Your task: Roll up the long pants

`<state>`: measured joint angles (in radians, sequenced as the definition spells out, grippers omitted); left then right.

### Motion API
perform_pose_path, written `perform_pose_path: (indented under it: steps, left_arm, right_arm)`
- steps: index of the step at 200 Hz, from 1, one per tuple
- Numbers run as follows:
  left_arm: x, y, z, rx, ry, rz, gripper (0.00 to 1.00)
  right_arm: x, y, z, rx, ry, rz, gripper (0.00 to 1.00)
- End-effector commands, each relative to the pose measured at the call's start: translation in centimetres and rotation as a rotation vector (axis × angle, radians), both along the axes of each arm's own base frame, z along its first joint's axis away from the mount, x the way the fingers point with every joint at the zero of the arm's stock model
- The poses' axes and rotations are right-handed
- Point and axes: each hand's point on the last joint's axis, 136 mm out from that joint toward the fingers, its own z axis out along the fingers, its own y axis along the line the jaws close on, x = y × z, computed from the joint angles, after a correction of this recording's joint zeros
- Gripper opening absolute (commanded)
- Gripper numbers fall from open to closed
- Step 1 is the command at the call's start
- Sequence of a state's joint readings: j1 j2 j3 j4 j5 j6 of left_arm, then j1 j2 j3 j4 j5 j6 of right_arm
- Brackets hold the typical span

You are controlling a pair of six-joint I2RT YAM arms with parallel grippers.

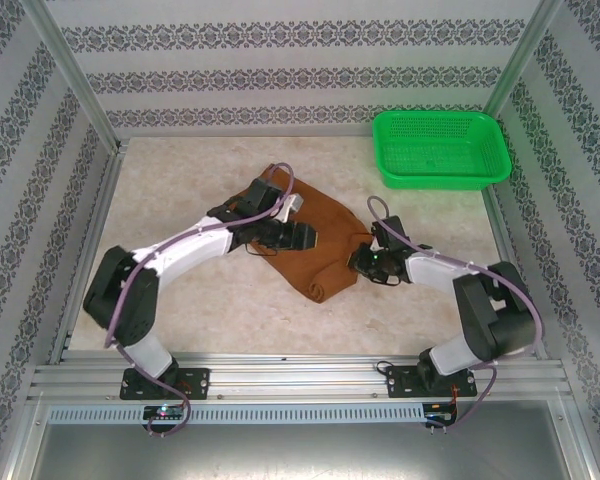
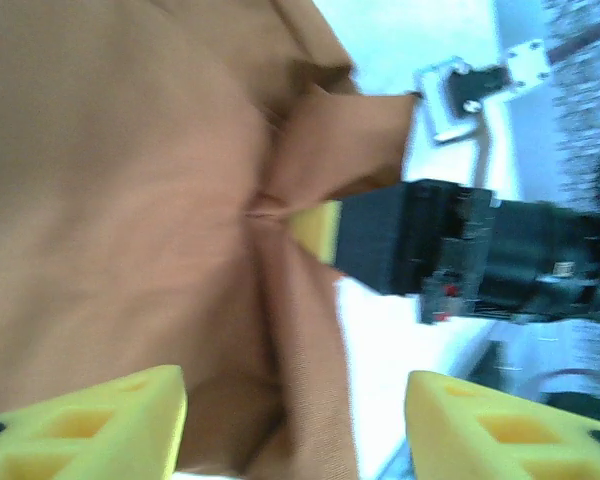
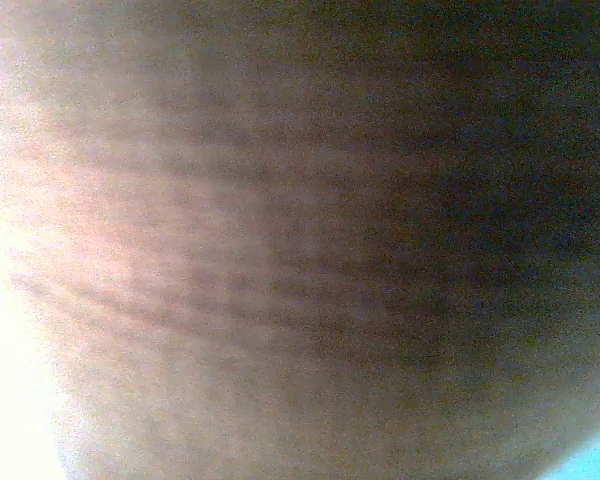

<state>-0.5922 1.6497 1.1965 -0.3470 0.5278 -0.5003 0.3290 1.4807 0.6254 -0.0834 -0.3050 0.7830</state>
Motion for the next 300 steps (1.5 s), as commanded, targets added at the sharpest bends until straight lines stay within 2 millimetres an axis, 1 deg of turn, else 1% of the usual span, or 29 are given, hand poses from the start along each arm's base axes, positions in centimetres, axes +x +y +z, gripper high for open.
perform_pose_path:
  steps: [1, 13, 27, 41, 66, 88, 111, 129, 137, 151, 158, 168, 177, 189, 192, 195, 197, 198, 201, 202, 203, 204, 206, 234, 265, 276, 287, 294, 300]
  left_arm:
    - [-4.6, 1.6, -2.5, 0.296, -0.096, -0.198, 0.44]
    - [-7.1, -1.6, -1.7, 0.178, -0.1, -0.321, 0.33]
    - [-8.8, -3.8, -2.1, 0.067, -0.034, -0.375, 0.19]
    - [-10.0, -5.7, -2.4, -0.039, 0.057, -0.426, 0.0]
    - [-10.8, -6.8, -3.0, -0.059, 0.103, -0.457, 0.0]
    - [-11.3, -6.7, -4.3, -0.04, 0.163, -0.484, 0.0]
    - [-11.8, -5.6, -7.7, 0.068, 0.257, -0.479, 0.0]
    - [-11.1, -2.8, -12.6, 0.272, 0.34, -0.393, 0.0]
    - [-10.6, -0.7, -15.0, 0.389, 0.399, -0.328, 0.0]
    - [-10.6, 1.9, -18.2, 0.534, 0.494, -0.287, 0.0]
    - [-10.4, 2.8, -19.1, 0.602, 0.491, -0.276, 0.0]
    - [-9.9, 3.1, -19.4, 0.631, 0.456, -0.261, 0.0]
    - [-8.7, 3.5, -18.8, 0.664, 0.386, -0.226, 0.0]
    - [-6.8, 3.4, -16.2, 0.694, 0.194, -0.178, 0.0]
    - [-6.5, 3.6, -15.5, 0.707, 0.14, -0.163, 0.05]
    - [-6.1, 3.7, -14.7, 0.713, 0.083, -0.145, 0.14]
    - [-5.7, 3.4, -13.9, 0.705, 0.041, -0.132, 0.28]
    - [-5.8, 3.6, -13.8, 0.709, 0.029, -0.131, 0.28]
    - [-5.5, 3.5, -13.1, 0.705, -0.023, -0.118, 0.42]
    - [-5.3, 3.6, -12.9, 0.704, -0.035, -0.11, 0.78]
    - [-5.2, 3.5, -12.4, 0.7, -0.054, -0.105, 0.89]
    - [-5.1, 3.5, -12.0, 0.697, -0.071, -0.1, 0.94]
    - [-4.9, 3.4, -11.4, 0.69, -0.098, -0.09, 0.99]
    - [-4.9, 1.8, -4.5, 0.541, -0.31, -0.054, 1.0]
    - [-7.1, -1.9, 2.4, 0.181, -0.306, -0.055, 1.0]
    - [-8.3, -4.0, 3.8, 0.004, -0.254, -0.074, 1.0]
    - [-8.7, -4.9, 3.9, -0.073, -0.195, -0.048, 1.0]
    - [-8.8, -4.9, 3.6, -0.066, -0.175, -0.046, 1.0]
    - [-8.3, -4.0, 2.8, -0.011, -0.144, 0.014, 1.0]
  right_arm:
    - [-2.4, -1.1, -0.4, -0.057, 0.056, -0.04, 0.0]
    - [-2.7, -1.0, -0.1, -0.057, 0.047, -0.038, 0.0]
    - [-2.9, -1.1, 0.0, -0.065, 0.05, -0.039, 0.0]
    - [-2.9, -1.2, -0.2, -0.074, 0.055, -0.041, 0.0]
    - [-2.9, -1.0, -0.3, -0.077, 0.057, -0.037, 0.0]
    - [-3.0, -1.0, -0.7, -0.085, 0.069, -0.031, 0.0]
    - [-3.3, -0.9, -1.4, -0.089, 0.097, -0.026, 0.0]
    - [-3.5, -0.7, -1.7, -0.087, 0.102, -0.021, 0.0]
    - [-3.6, -0.7, -1.9, -0.095, 0.105, -0.023, 0.0]
    - [-3.7, -0.6, -2.1, -0.094, 0.11, -0.023, 0.0]
    - [-3.8, -0.5, -2.2, -0.091, 0.115, -0.021, 0.0]
    - [-3.9, -0.5, -2.2, -0.089, 0.115, -0.021, 0.0]
    - [-3.9, -0.6, -2.2, -0.089, 0.118, -0.023, 0.0]
    - [-3.9, -0.6, -2.1, -0.091, 0.116, -0.019, 0.0]
    - [-4.0, -0.5, -2.1, -0.092, 0.116, -0.016, 0.0]
    - [-4.0, -0.6, -2.1, -0.093, 0.116, -0.017, 0.0]
    - [-4.0, -0.6, -2.1, -0.093, 0.117, -0.017, 0.0]
    - [-4.0, -0.6, -2.1, -0.093, 0.117, -0.017, 0.0]
    - [-4.0, -0.6, -2.0, -0.094, 0.115, -0.016, 0.0]
    - [-4.0, -0.6, -2.0, -0.094, 0.115, -0.016, 0.0]
    - [-4.0, -0.6, -2.0, -0.094, 0.114, -0.017, 0.0]
    - [-4.0, -0.6, -2.0, -0.094, 0.115, -0.017, 0.0]
    - [-4.0, -0.6, -2.0, -0.094, 0.115, -0.017, 0.0]
    - [-3.8, -0.4, -1.8, -0.091, 0.107, -0.009, 0.0]
    - [-3.5, -0.2, -1.4, -0.093, 0.093, -0.009, 0.0]
    - [-3.4, -0.2, -1.2, -0.095, 0.084, -0.009, 0.0]
    - [-3.3, -0.1, -1.0, -0.096, 0.077, -0.012, 0.0]
    - [-3.2, -0.1, -0.9, -0.094, 0.074, -0.012, 0.0]
    - [-3.1, -0.1, -0.8, -0.092, 0.067, -0.013, 0.0]
